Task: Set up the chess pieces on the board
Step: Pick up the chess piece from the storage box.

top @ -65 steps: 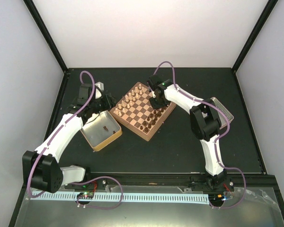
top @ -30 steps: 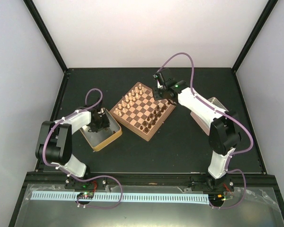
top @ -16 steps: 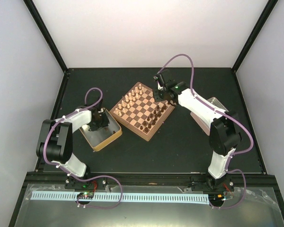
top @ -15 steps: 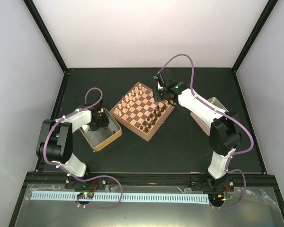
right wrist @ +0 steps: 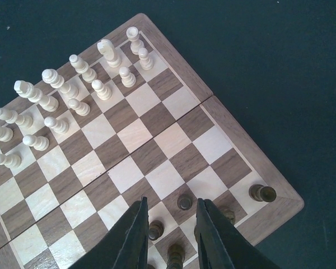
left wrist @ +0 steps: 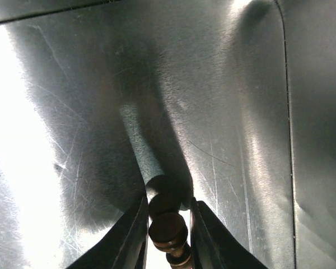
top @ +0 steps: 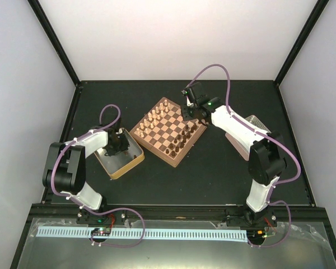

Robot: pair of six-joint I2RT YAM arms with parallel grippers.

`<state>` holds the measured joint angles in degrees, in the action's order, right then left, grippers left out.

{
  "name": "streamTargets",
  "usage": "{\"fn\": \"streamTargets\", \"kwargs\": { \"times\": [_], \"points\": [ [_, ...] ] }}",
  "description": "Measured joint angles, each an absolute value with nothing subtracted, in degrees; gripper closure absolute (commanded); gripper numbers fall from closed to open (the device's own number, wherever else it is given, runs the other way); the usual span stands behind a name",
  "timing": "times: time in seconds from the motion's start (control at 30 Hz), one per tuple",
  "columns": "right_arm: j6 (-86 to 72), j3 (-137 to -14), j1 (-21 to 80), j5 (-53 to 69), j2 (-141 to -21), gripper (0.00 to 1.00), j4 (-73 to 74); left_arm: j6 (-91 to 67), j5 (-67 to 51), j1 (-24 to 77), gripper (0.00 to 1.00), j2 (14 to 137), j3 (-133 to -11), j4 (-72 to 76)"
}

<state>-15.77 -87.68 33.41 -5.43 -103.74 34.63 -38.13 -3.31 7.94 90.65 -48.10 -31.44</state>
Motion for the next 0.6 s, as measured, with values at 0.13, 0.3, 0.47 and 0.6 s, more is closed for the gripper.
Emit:
{"fn": "streamTargets", "kwargs": {
  "times": [0.13,0.3,0.47,0.6],
  "points": [
    [-15.8,-87.7,33.4,-5.3,-103.7,0.75,34.5,-38.3,-3.9,7.9,0.86,90.7,-48.1,-31.4],
    [-16.0,-87.7,33.4,-4.2,-103.7,0.75,34.0,-38.4,-4.3,7.9,0.88,90.6,-48.1,-31.3],
    [-16.9,-86.8,33.4,-0.6,-103.5,0.74,31.9,-39.5,-4.4,7.9,0.88,86.6,-46.1,-30.3],
    [-18.2,-84.3,33.4,6.9,-102.0,0.63,28.6,-41.7,-4.3,7.9,0.88,78.0,-45.1,-29.1]
  ]
}}
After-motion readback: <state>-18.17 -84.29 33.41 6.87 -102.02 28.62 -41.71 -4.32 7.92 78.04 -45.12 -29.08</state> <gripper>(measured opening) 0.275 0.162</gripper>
